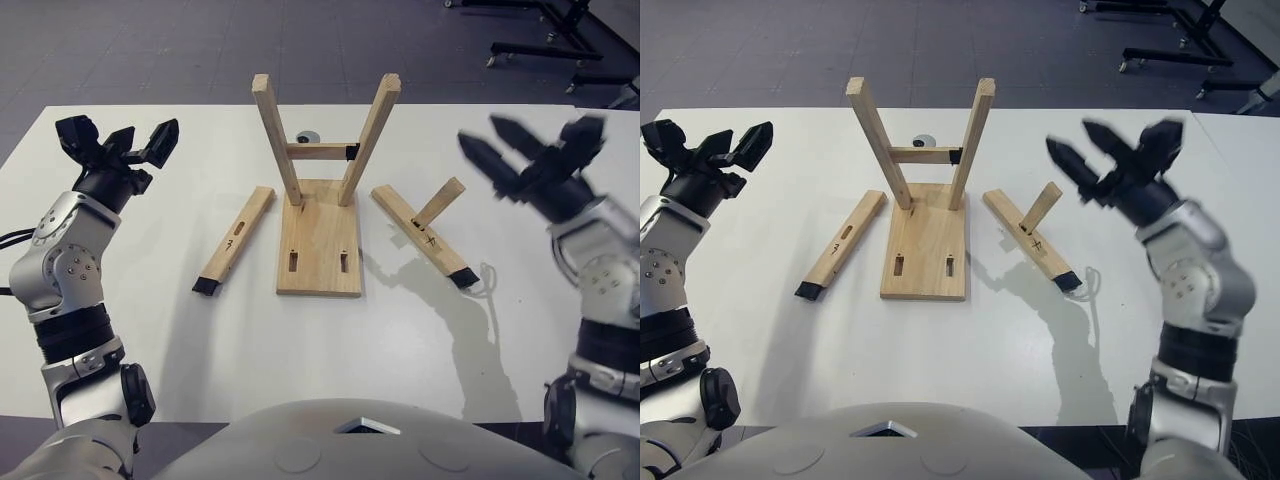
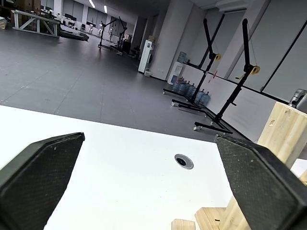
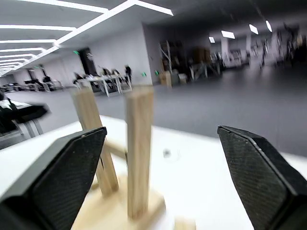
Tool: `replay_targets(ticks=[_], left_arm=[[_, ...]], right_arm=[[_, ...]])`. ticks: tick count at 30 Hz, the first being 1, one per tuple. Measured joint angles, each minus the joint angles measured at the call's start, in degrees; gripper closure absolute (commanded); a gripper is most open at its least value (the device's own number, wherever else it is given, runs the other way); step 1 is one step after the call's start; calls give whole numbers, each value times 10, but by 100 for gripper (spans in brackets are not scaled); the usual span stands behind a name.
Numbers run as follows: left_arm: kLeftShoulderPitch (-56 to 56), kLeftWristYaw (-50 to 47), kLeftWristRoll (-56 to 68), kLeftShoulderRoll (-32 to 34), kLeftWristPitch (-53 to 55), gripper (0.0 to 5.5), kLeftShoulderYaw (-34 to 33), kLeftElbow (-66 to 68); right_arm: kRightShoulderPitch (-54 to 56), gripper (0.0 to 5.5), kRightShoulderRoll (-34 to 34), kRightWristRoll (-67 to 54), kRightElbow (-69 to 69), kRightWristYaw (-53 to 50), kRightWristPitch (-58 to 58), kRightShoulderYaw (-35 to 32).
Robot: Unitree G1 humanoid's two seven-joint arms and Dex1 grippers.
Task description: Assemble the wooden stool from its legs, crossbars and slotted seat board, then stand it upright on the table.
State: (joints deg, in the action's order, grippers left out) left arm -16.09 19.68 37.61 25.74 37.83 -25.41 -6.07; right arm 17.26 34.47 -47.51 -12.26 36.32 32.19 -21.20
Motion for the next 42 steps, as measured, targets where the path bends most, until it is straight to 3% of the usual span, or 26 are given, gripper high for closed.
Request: replay_targets(ticks=[7, 10, 19, 34, 42], left_arm=[[-4, -1, 0, -1, -3, 51, 1, 0], [-4, -2, 0, -1, -4, 51, 1, 0], [-3, -5, 0, -2, -5, 51, 3, -1], [-2, -11, 0, -5, -5, 51, 3, -4], [-2, -12, 0, -5, -5, 51, 5, -4]], right_arm=[[194, 124, -47, 2, -32, -266, 97, 23], [228, 124, -54, 37, -35, -321, 120, 51], [97, 124, -85, 76, -28, -329, 152, 63], [117, 124, -120, 82, -44, -335, 163, 53], [10, 124, -151, 140, 7, -289, 79, 81]])
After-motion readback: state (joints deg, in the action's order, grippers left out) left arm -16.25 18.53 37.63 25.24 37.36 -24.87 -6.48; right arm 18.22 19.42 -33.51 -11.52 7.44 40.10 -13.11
